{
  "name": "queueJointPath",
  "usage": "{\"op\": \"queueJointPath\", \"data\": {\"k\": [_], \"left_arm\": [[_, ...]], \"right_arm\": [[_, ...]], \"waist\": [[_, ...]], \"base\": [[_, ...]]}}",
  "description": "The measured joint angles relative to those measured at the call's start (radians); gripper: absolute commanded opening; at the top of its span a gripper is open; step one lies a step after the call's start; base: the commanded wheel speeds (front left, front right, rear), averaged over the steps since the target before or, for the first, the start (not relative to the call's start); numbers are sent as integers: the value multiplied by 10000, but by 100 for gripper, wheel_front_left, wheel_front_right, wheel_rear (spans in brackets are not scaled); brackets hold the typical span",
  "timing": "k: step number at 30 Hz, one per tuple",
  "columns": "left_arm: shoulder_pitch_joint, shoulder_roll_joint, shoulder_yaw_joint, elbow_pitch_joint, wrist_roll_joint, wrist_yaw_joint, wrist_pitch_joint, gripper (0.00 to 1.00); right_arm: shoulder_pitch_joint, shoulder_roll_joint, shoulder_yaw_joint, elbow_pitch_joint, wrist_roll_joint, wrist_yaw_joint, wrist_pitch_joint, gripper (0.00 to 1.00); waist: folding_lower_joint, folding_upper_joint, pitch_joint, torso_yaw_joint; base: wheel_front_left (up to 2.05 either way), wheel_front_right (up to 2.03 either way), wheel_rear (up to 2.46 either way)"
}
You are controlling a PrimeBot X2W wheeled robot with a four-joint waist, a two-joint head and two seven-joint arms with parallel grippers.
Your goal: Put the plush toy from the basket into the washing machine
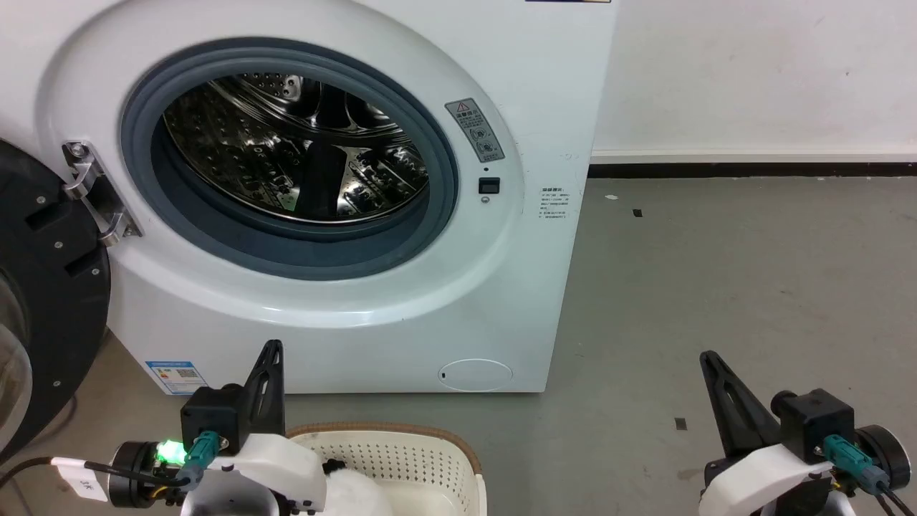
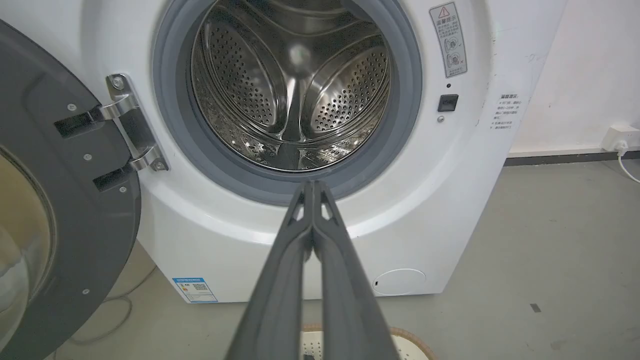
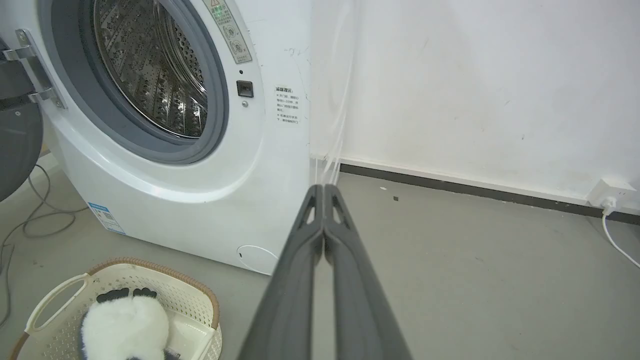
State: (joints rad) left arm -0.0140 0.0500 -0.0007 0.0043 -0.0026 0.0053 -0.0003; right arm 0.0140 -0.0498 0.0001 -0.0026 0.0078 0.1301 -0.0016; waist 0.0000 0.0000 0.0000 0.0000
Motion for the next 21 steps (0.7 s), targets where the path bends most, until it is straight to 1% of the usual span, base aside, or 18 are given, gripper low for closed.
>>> {"op": "queueJointPath", "data": {"k": [5,6,16,21], "left_arm": [[0,0,2,0,0,0,0,0],[-2,0,2,2,0,6,0,100],[-10,0,-61,67,-4,92,-96,100],[-88,0,-146,395,-10,90,-190,100]], "right_arm": [[0,0,2,0,0,0,0,0],[2,0,4,-2,4,0,0,100],[3,0,-58,-44,136,0,-77,100],[3,0,-84,-107,255,0,-180,100]], "waist": [[0,0,0,0],[0,0,0,0],[0,0,50,4],[0,0,169,-1]], "base": [[0,0,0],[0,0,0],[0,0,0],[0,0,0]]}}
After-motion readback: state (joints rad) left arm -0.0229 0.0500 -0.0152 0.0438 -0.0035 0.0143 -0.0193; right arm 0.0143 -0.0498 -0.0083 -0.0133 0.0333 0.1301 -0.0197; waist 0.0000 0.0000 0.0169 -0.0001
